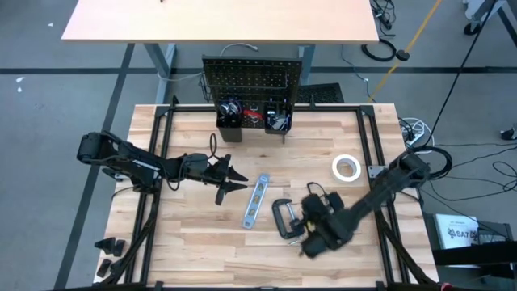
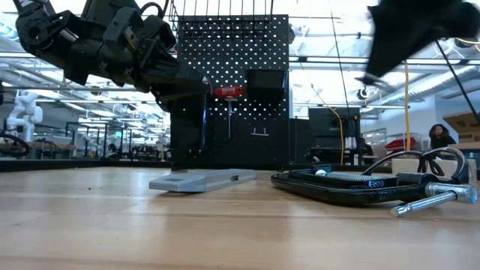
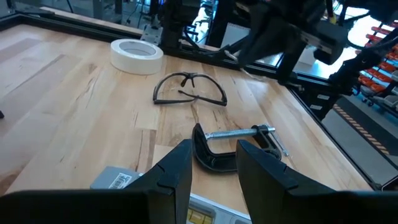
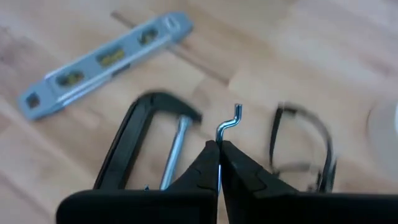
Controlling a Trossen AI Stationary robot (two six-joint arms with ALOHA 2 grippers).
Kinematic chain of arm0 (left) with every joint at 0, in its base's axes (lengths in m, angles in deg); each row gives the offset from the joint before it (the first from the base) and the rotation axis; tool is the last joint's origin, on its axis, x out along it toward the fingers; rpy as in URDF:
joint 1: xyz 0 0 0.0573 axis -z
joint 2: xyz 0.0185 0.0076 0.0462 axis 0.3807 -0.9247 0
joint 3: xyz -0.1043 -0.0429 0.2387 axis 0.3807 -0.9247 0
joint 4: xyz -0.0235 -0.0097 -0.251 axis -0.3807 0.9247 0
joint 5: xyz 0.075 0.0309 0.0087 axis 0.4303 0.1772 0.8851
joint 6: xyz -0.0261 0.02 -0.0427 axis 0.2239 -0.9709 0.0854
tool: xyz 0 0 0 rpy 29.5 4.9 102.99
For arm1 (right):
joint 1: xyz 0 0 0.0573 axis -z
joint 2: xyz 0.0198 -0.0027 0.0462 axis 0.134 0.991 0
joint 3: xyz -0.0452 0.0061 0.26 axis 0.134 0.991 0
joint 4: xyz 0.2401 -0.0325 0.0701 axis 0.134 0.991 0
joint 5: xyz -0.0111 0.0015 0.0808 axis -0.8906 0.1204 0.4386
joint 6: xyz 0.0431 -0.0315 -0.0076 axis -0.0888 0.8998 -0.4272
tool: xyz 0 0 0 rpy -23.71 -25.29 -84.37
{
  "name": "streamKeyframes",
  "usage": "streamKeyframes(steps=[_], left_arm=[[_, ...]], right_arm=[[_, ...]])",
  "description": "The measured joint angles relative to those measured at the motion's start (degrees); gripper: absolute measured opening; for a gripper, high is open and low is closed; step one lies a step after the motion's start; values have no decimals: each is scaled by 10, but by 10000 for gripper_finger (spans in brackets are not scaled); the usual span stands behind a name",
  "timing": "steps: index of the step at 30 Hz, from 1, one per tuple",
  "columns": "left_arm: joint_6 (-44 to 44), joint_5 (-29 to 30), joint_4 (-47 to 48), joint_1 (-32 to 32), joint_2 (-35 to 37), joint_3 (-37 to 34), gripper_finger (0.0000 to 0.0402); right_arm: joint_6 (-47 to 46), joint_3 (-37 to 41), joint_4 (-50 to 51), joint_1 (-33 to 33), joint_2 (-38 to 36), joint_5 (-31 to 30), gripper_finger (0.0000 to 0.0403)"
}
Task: Hang tools onto peg board
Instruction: Put the pegboard hook into the right black bin on the peg board
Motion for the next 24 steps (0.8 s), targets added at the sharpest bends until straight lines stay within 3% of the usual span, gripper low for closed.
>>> streamKeyframes(steps=[12,20,24], left_arm=[[0,0,0,0,0,0,121],[0,0,0,0,0,0,121],[0,0,0,0,0,0,121]], right_arm=[[369,-2,-132,169,-116,-31,0],[535,-2,-266,270,-187,-25,0],[594,-2,-318,327,-198,12,0]])
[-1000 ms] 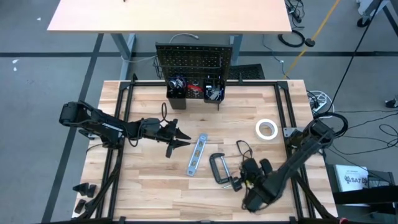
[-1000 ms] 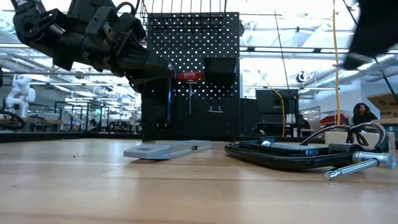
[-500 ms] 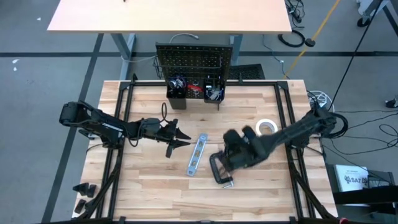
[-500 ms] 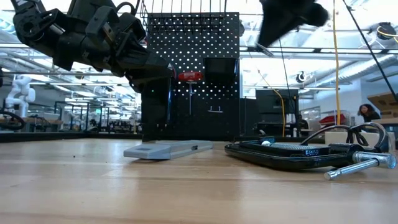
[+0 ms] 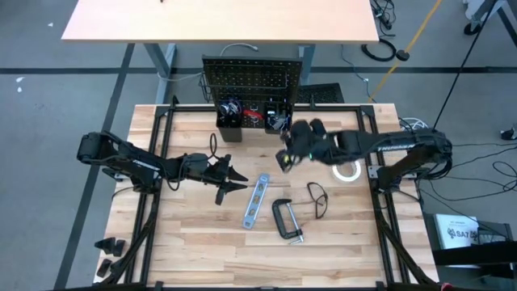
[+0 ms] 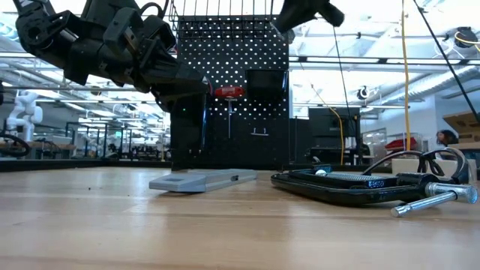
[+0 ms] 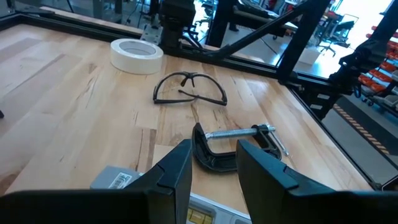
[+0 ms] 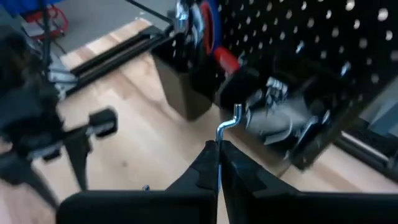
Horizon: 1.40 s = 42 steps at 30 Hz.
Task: Hang tools onto peg board
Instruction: Put the pegboard hook into the right black bin on the peg board
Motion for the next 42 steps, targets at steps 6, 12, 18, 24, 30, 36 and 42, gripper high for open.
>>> streamKeyframes(steps=[6,12,18,24,30,36,42], left_arm=[[0,0,3,0,0,0,121],[-1,0,4,0,0,0,121],[-2,0,7,0,0,0,121],[-3,0,9,0,0,0,121],[-3,0,16,0,0,0,121],[-3,0,17,0,0,0,121],[-3,0,17,0,0,0,121]], right_arm=[[39,0,-29,81,2,57,0],[51,0,-29,138,3,81,0],[70,0,-52,173,19,109,0],[75,0,-44,187,38,114,0],[76,0,-19,192,38,87,0],[87,0,-18,192,38,84,14],[91,0,-17,192,38,85,53]])
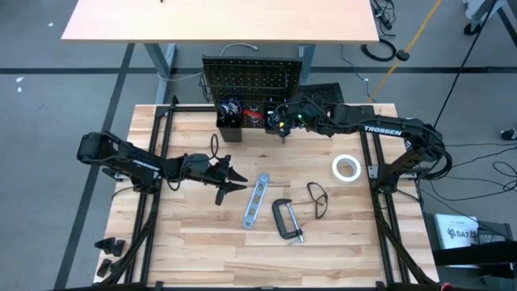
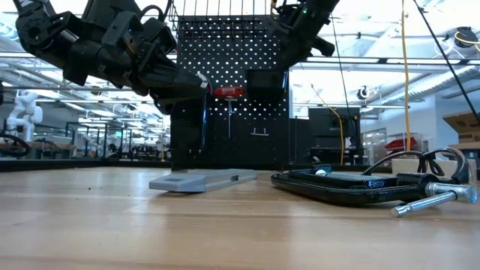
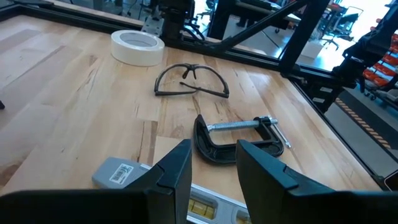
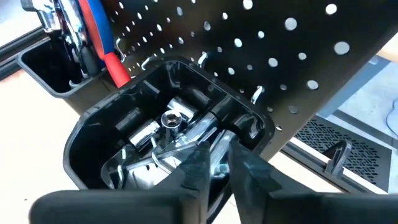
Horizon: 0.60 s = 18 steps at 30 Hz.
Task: Hang tools onto peg board
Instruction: Put the pegboard hook into the right black bin on the peg board, then put the torpedo level into the left black bin on the peg board
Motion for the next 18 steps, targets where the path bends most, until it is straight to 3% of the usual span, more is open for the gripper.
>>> streamKeyframes(steps=[9,18], left_arm=[[0,0,0,0,0,0,121],[0,0,0,0,0,0,121]], right_arm=[[-4,0,0,-1,0,1,117],[-2,0,14,-27,-37,20,127]])
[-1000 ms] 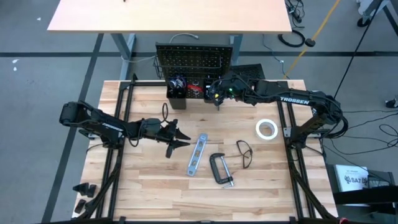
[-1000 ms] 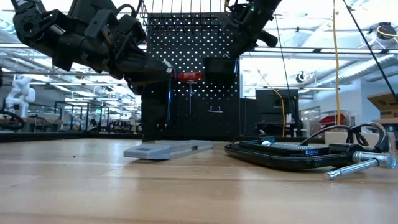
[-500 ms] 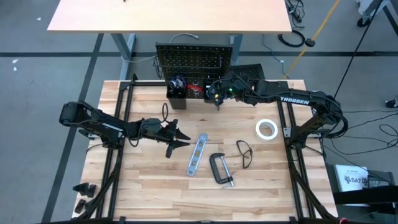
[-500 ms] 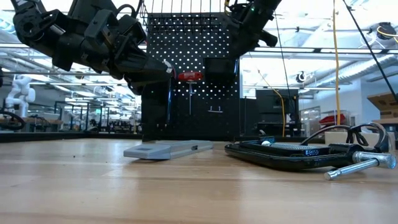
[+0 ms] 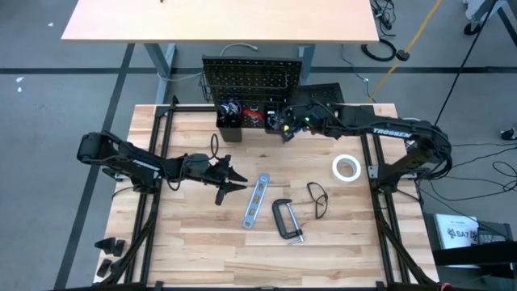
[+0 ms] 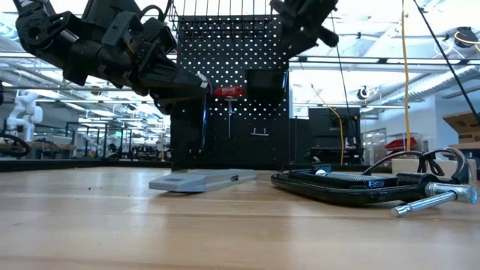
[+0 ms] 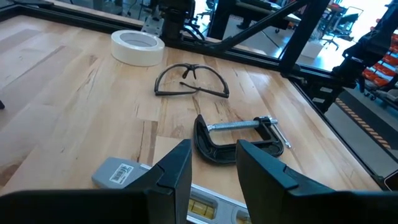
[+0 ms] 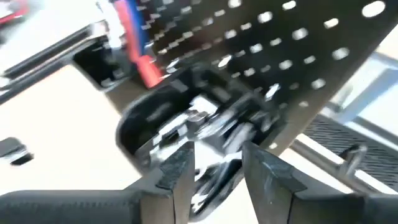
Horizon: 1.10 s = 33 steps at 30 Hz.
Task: Hang tools onto peg board
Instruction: Put the torpedo level into the left black bin on the peg board
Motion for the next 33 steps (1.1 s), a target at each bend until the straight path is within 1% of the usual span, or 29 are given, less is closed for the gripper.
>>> streamKeyframes(steps=[3,7,10,14,19,23,28,33], left_arm=[[0,0,0,0,0,0,121],[0,0,0,0,0,0,121],[1,0,0,0,0,0,121],[1,0,0,0,0,0,121],[1,0,0,0,0,0,121],[0,0,-1,0,0,0,121],[0,0,-3,0,0,0,121],[0,0,-3,0,0,0,121]], right_arm=[[-20,0,24,-22,-15,24,127],[-76,0,90,-69,-20,60,127],[-130,2,150,-122,-20,60,127],[-208,24,180,-200,-17,37,127],[-300,65,151,-283,-17,10,127],[-350,104,100,-332,-12,-4,127],[-380,165,5,-371,-2,-7,127],[-412,224,-115,-386,-1,-6,127]])
